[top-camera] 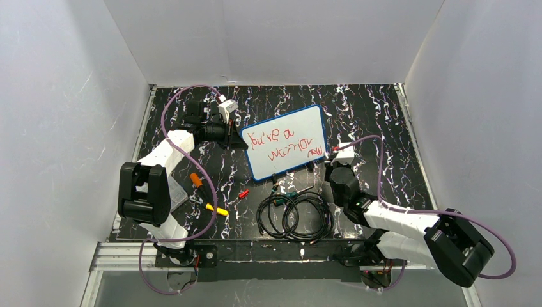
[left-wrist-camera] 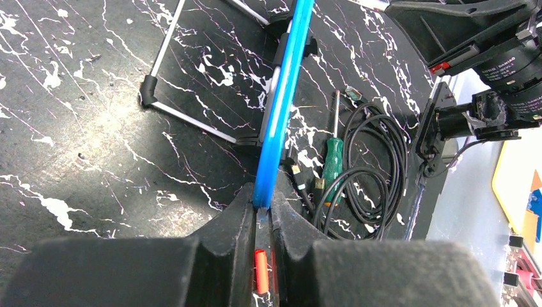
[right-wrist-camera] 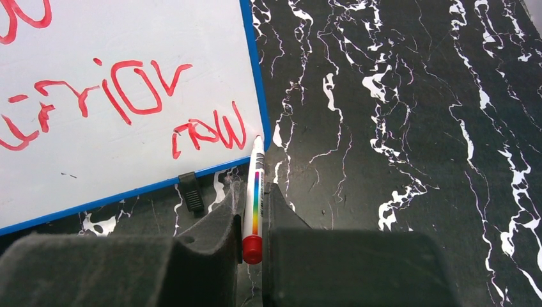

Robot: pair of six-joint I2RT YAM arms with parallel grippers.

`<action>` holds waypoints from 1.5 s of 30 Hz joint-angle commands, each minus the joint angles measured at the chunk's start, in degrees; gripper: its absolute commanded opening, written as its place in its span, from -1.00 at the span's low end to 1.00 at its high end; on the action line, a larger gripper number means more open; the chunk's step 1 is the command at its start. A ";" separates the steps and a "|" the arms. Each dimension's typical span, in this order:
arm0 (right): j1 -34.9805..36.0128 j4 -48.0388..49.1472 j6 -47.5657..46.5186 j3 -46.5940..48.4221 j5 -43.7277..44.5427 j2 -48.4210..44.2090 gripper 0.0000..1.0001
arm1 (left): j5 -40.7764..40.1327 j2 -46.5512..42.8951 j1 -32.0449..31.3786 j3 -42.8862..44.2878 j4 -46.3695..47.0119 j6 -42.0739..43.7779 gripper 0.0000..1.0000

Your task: Write a sentence on the whiteboard

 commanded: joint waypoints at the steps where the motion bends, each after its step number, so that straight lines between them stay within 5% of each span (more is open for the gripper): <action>1: -0.52 4.35 -0.03 0.56 -0.81 0.86 -0.97 | 0.67 -1.62 -0.17 0.88 -0.70 0.77 -1.00; 7: -0.68 3.45 0.01 0.57 -0.81 -0.05 -0.97 | 0.54 -1.57 -0.22 1.02 -0.83 0.81 -1.00; 12: -0.63 -7.10 1.53 1.97 2.21 -7.86 -0.97 | -0.27 -1.44 -0.21 0.99 -1.56 0.76 -0.96; 27: -0.64 -36.12 5.62 9.73 -3.23 -29.32 -0.97 | -6.59 -8.85 -0.16 -4.03 -4.86 1.09 0.48; 37: -0.68 -40.98 6.89 12.77 -7.90 -33.24 -0.97 | -14.22 -24.71 -1.72 -16.22 -6.38 -4.06 0.47; 45: -0.63 -41.98 10.67 15.96 -21.32 -31.10 -0.97 | -31.07 -24.11 -17.24 -18.24 -14.69 -8.29 0.31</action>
